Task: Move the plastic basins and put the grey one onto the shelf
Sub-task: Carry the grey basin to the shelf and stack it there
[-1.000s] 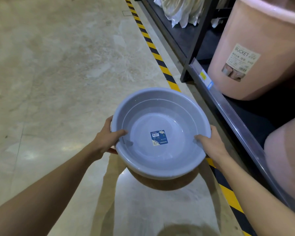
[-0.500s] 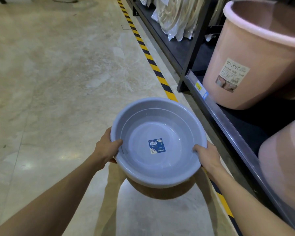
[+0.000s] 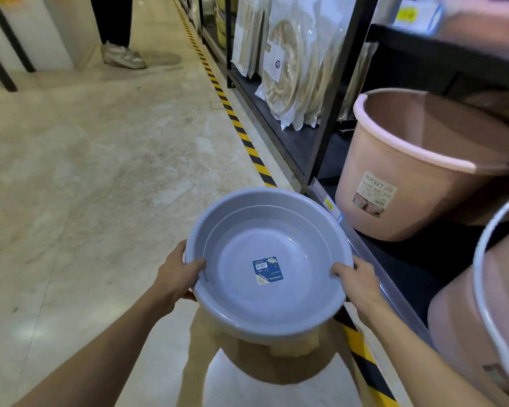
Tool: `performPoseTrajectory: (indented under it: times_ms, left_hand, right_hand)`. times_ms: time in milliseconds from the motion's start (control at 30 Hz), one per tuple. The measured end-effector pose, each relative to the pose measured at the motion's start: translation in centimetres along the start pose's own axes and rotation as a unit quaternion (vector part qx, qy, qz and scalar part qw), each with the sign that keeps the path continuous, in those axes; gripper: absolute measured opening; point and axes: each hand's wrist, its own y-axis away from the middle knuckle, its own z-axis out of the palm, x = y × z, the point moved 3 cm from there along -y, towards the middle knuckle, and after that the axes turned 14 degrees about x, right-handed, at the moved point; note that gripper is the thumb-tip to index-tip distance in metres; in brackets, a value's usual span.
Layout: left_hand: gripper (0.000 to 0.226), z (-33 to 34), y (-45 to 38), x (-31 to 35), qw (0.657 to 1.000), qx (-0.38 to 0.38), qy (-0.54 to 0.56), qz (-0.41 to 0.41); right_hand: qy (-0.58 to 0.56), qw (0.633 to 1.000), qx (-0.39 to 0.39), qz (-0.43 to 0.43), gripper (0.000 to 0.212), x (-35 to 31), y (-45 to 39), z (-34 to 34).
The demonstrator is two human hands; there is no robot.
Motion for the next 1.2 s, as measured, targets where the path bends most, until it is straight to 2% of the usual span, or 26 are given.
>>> performPoseTrajectory:
  times_ms: [233,533,767,900,967,1100,1200]
  left_hand:
    - [0.061,-7.1,5.0,14.6,1.0,0.008,0.023,0.004]
    - [0.056,-20.7,16.6,42.5,0.999,0.008,0.033,0.023]
    - [0.055,-28.9,24.3,61.9,0.998,0.019,0.042,0.042]
    - [0.054,-30.2,26.5,69.3,0.997,0.023,0.039,0.066]
    - [0.044,-30.3,27.1,71.9,0.996,0.026,0.045,0.075]
    - [0.028,-30.1,27.8,74.3,0.994,0.026,0.053,0.087]
    - [0.032,-29.6,27.7,75.4,0.995,0.024,0.044,0.092]
  right_hand:
    - [-0.025,0.999,0.021,-0.017,0.015,-14.9,3.9,-7.1]
    - [-0.074,0.997,0.013,-0.011,0.015,-41.2,12.4,-21.2]
    - [-0.108,0.994,-0.005,-0.031,0.026,-59.2,17.3,-31.7]
    - [-0.123,0.991,-0.004,-0.045,0.024,-66.0,17.6,-35.8]
    - [-0.132,0.99,0.005,-0.046,0.02,-68.3,17.4,-37.2]
    - [-0.141,0.988,0.024,-0.064,0.029,-70.4,16.7,-38.9]
    - [-0.141,0.987,0.02,-0.071,0.019,-71.1,16.3,-39.4]
